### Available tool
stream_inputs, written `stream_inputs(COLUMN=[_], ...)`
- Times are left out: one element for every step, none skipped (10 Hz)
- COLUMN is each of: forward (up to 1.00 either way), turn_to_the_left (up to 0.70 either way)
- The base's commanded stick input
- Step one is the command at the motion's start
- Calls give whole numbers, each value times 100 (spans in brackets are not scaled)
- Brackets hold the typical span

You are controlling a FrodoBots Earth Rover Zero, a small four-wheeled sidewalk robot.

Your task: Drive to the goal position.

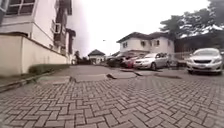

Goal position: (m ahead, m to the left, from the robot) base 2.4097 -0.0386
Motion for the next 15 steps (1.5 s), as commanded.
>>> stream_inputs(forward=[50,50,50,50,50,50,50,50,50,50,50,50,50,50,50], turn_to_the_left=[0,0,0,0,0,0,0,0,0,0,0,3,14,26,38])
